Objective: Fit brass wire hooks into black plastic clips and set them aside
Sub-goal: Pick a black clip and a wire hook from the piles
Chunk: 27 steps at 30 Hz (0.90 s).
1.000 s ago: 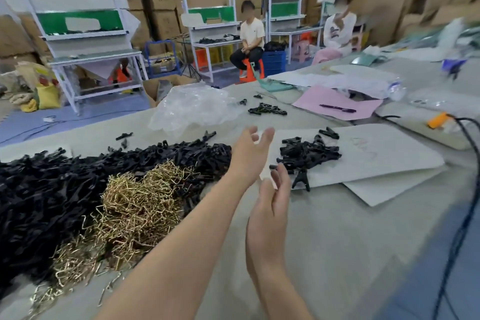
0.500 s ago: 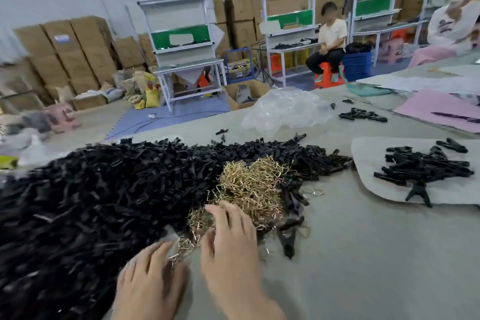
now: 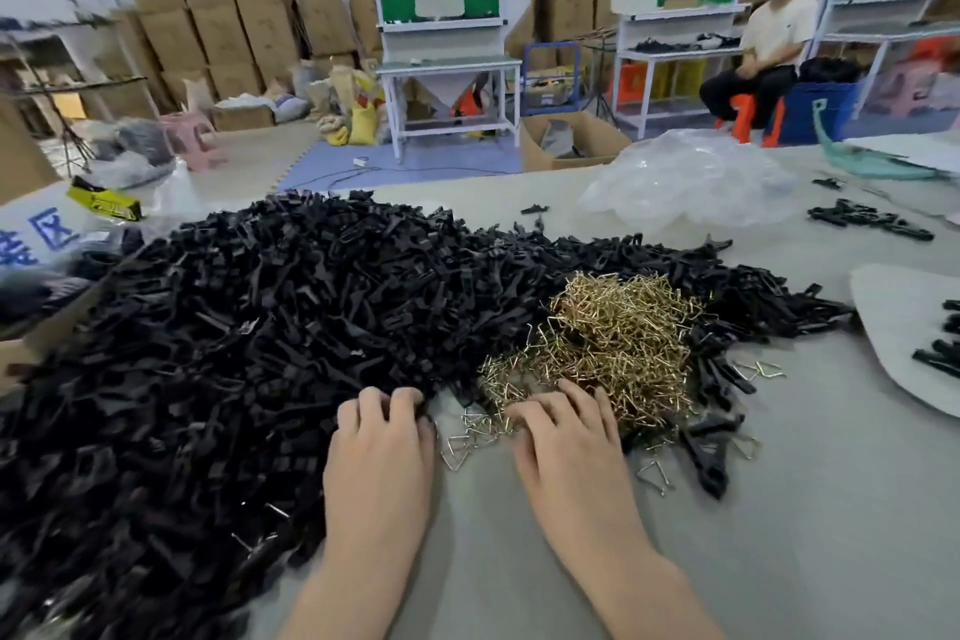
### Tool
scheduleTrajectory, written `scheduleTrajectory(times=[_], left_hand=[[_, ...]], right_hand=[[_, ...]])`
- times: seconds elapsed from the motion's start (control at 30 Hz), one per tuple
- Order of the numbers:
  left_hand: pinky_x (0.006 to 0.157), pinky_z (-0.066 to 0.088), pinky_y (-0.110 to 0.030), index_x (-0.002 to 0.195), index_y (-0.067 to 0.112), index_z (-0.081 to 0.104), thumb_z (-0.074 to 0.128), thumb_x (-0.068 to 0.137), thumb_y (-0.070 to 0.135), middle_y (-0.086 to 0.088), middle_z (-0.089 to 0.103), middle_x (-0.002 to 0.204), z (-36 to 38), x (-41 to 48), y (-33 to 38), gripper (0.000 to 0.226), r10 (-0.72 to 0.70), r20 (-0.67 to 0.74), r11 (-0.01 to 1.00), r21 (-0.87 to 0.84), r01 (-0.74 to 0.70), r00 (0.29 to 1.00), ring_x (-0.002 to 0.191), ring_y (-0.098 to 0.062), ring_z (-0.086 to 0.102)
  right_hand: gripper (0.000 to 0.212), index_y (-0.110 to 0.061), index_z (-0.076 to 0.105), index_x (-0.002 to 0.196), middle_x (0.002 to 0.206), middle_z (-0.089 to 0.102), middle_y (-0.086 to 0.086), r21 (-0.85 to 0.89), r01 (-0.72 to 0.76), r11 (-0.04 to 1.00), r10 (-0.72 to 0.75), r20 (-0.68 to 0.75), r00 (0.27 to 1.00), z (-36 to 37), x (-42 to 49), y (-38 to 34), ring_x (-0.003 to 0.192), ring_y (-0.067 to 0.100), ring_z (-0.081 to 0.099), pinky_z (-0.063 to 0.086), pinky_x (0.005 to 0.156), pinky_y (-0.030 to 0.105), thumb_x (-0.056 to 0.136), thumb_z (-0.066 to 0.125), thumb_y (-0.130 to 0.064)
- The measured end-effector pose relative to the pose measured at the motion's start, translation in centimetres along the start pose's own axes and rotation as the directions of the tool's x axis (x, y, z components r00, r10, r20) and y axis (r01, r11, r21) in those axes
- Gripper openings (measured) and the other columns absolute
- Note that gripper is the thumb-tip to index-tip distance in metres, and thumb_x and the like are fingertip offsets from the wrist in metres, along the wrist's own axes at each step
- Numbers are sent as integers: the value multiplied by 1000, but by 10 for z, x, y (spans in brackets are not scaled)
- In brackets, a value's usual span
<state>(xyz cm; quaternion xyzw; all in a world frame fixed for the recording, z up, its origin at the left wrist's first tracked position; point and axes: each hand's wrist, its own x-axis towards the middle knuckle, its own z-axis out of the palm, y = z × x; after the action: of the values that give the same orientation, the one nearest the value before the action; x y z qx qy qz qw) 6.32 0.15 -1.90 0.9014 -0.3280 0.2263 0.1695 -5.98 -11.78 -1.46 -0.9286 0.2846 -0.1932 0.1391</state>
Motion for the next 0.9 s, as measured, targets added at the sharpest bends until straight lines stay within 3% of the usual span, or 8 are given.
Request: scheduleTrajectory(times=[0.17,0.3,0.4,0.5,0.63,0.73,0.8,0.9], left_hand=[[66,52,-42,90,15,63,75,81,35,-5,59,85,-7,-1,2,26,-38,43,999,-35,39,998,86,-30,56],[69,51,-39,91,16,58,70,87,25,-1,57,89,-6,-2,1,15,-13,73,990,-137,23,997,85,-26,57],[78,49,-35,106,18,55,56,95,21,2,58,101,-6,-3,2,11,1,123,976,-216,26,992,94,-22,56],[89,47,-35,136,17,48,51,100,20,3,56,118,-8,-3,2,37,-17,122,938,-340,58,992,110,-18,50],[90,43,-21,140,19,51,51,101,18,11,55,110,-17,-2,11,39,-73,78,781,-616,106,994,102,-4,53],[85,40,-7,135,30,55,52,102,20,19,58,110,-19,-5,17,35,-158,126,627,-754,198,979,102,5,56],[84,40,-5,134,36,54,52,102,21,20,59,109,-19,-7,19,35,-157,151,581,-785,215,976,103,5,57],[83,46,-14,123,51,54,53,102,23,22,63,104,-22,-4,22,35,-165,173,498,-835,234,971,96,-2,62]], right_hand=[[22,-29,68,116,119,64,-12,121,17,993,-2,-124,992,-4,-2,-4,131,15,45,25,121,43,100,55,-22],[22,-22,72,110,111,66,-8,216,49,975,-6,-199,980,-1,-1,-5,116,14,52,39,110,46,94,63,-10],[25,-23,71,111,111,64,-11,316,85,945,-14,-221,975,0,0,-6,115,10,51,42,105,34,94,59,-10],[28,-28,70,112,111,62,-19,430,80,899,9,-200,980,1,-1,-6,114,2,50,42,98,22,97,56,-10],[30,-39,68,110,110,67,-26,700,-35,714,121,-74,990,-4,0,-4,107,1,61,48,90,19,101,53,-15],[25,-43,68,110,105,72,-19,834,-139,534,127,83,988,-7,2,-5,96,5,67,54,87,29,103,54,-23],[25,-43,68,112,104,73,-16,849,-159,503,90,132,987,-6,1,-7,94,10,70,57,90,38,103,56,-24],[27,-39,63,125,108,72,-18,843,-142,518,-13,174,985,-2,-1,-10,98,9,71,55,95,37,102,58,-24]])
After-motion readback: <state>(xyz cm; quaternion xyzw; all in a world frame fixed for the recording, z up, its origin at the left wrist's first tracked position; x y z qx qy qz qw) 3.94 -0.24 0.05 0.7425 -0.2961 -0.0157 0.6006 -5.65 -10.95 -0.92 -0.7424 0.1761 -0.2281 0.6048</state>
